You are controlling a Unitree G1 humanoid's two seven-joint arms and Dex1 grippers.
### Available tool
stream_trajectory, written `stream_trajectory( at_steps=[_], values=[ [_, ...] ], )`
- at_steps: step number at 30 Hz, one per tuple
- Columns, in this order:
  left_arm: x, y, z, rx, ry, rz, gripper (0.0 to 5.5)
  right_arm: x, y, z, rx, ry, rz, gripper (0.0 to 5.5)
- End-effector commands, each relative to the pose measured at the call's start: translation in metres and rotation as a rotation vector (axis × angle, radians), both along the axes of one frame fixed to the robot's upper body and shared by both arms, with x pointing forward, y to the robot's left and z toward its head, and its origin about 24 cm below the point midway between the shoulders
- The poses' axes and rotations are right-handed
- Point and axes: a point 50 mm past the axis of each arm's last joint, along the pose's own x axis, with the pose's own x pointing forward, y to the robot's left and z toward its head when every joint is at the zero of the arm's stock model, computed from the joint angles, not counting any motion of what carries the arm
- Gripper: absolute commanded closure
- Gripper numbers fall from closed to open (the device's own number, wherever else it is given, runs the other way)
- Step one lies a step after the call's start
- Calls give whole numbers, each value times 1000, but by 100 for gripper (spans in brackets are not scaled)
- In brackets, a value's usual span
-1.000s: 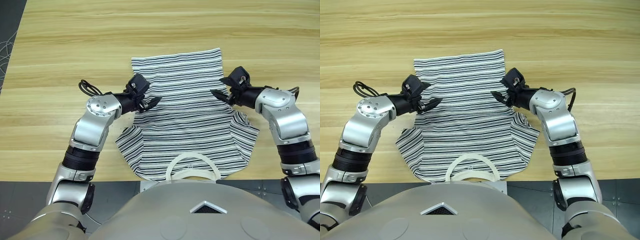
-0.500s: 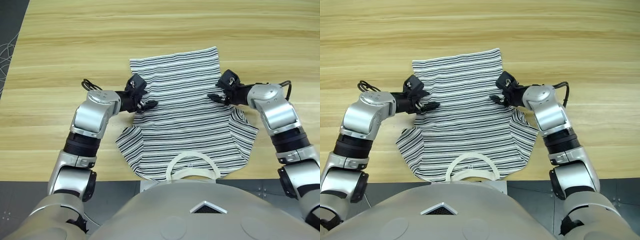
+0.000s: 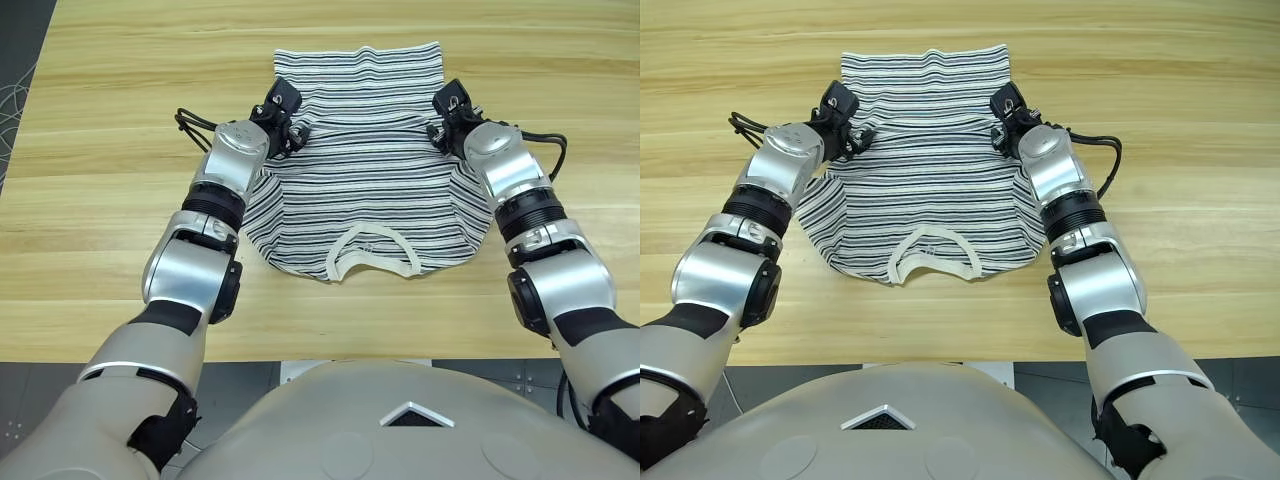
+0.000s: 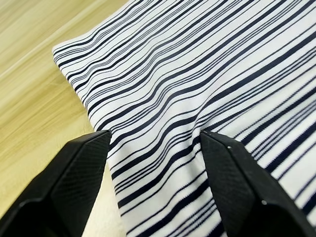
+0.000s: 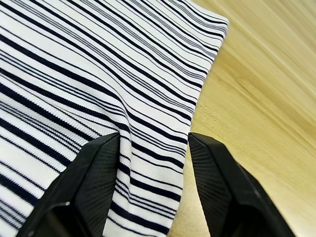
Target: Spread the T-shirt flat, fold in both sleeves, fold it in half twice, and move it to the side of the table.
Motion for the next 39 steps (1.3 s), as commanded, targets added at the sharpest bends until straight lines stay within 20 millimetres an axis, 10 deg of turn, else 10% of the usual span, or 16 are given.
stream_trajectory(
  at_steps=[1,15,26,33,39],
  values=[
    [-11,0,-17,-33,67,-51,221,-7,-9,-18,1,24,-69,302],
    [3,-13,51,-367,-259,-125,221,-5,-7,47,322,-370,38,302],
    [-136,42,58,-369,-158,-36,221,-106,-75,57,396,-179,70,302],
    [-192,55,61,-400,-27,128,221,-163,-89,46,415,-16,-28,302],
    [-208,66,43,-501,157,439,221,-168,-103,26,420,104,-321,302]
  ],
)
